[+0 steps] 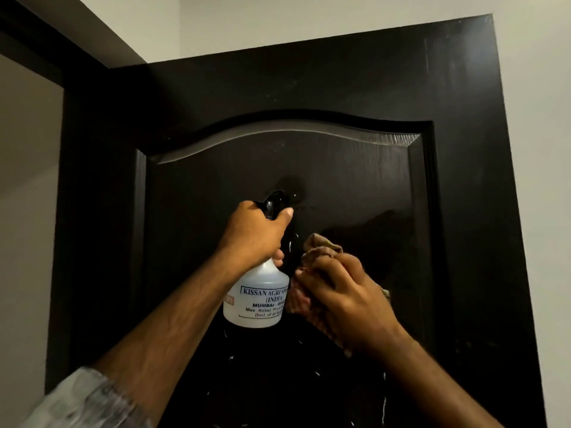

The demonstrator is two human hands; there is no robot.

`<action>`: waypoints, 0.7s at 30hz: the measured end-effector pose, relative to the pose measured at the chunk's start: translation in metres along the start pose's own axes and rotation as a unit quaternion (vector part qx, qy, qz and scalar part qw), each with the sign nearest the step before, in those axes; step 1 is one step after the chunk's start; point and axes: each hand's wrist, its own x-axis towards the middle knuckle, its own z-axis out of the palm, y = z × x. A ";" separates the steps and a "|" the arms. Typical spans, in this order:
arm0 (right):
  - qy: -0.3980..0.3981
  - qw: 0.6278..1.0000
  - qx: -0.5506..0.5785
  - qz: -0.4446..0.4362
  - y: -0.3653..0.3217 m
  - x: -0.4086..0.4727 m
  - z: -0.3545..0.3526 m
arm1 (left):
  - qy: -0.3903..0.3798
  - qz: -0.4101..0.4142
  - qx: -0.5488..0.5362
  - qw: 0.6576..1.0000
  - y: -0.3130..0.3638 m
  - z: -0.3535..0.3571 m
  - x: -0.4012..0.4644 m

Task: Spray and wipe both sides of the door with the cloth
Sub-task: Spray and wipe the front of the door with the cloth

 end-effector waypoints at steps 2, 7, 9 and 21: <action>0.000 0.999 0.004 0.032 0.012 0.025 0.002 | -0.010 -0.002 -0.007 1.000 -0.006 -0.005 -0.006; 0.067 0.978 -0.011 0.197 0.055 0.140 -0.002 | -0.019 -0.016 -0.026 0.999 -0.028 -0.014 -0.021; 0.077 0.973 -0.015 0.219 0.056 0.169 0.002 | -0.011 -0.020 -0.020 1.000 -0.035 -0.019 -0.026; -0.030 0.999 0.033 -0.030 -0.073 -0.043 0.048 | -0.023 -0.051 -0.044 0.997 -0.062 -0.032 -0.050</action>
